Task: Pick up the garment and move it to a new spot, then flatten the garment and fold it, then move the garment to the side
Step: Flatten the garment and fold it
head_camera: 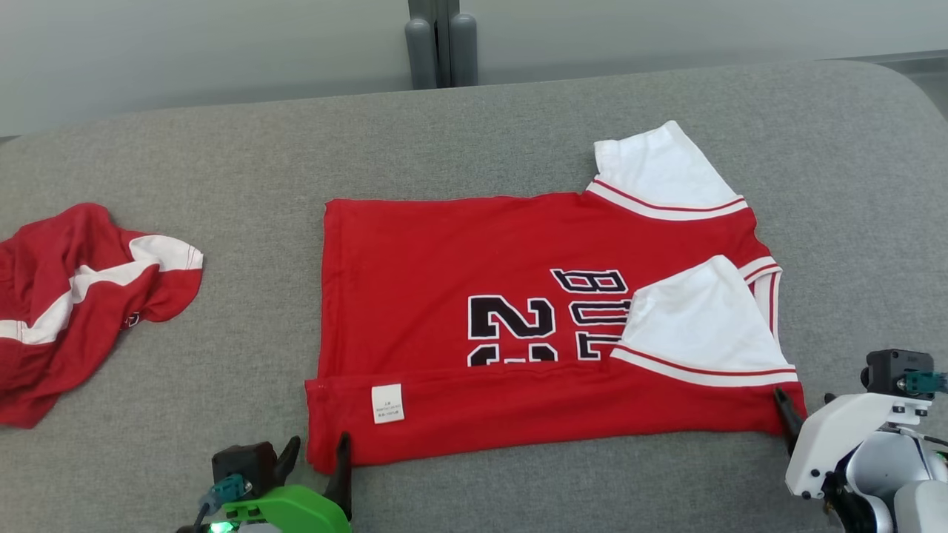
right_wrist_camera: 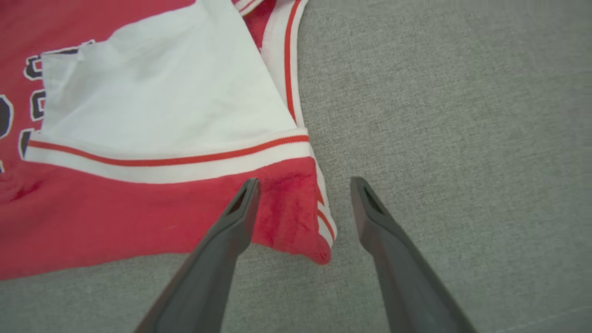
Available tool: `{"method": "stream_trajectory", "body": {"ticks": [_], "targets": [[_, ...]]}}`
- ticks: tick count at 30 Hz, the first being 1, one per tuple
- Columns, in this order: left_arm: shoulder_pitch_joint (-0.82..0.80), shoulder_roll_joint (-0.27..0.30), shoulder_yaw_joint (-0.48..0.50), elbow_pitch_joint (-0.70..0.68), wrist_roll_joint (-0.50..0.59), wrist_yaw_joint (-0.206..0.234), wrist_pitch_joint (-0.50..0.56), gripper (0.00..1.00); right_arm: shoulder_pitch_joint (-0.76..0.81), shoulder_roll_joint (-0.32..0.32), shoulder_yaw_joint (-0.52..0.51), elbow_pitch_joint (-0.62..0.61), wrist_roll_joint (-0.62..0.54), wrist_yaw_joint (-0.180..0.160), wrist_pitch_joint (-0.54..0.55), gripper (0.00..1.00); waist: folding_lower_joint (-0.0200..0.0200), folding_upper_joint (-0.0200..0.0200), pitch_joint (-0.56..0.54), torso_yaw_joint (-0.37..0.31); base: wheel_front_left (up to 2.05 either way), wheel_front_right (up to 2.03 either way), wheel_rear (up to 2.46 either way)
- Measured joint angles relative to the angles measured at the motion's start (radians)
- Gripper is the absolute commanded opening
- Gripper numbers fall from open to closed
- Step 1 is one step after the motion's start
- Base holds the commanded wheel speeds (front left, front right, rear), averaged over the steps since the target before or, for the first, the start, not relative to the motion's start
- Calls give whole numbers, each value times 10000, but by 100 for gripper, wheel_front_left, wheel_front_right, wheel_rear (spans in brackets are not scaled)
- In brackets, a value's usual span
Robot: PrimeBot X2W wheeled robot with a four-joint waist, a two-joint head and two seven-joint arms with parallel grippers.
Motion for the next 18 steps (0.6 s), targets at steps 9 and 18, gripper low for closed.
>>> {"method": "stream_trajectory", "body": {"ticks": [9,18], "targets": [[-945,729,378,-1183,-169,192,1381,100,-1030,-497,-188,-1016,102,0,903,100,0,0,150,90,0,0,0],[-4563,1197,445,-125,-481,-403,3649,100,-4135,-1745,1346,-915,462,-8,2383,100,0,0,917,53,0,0,0]]}}
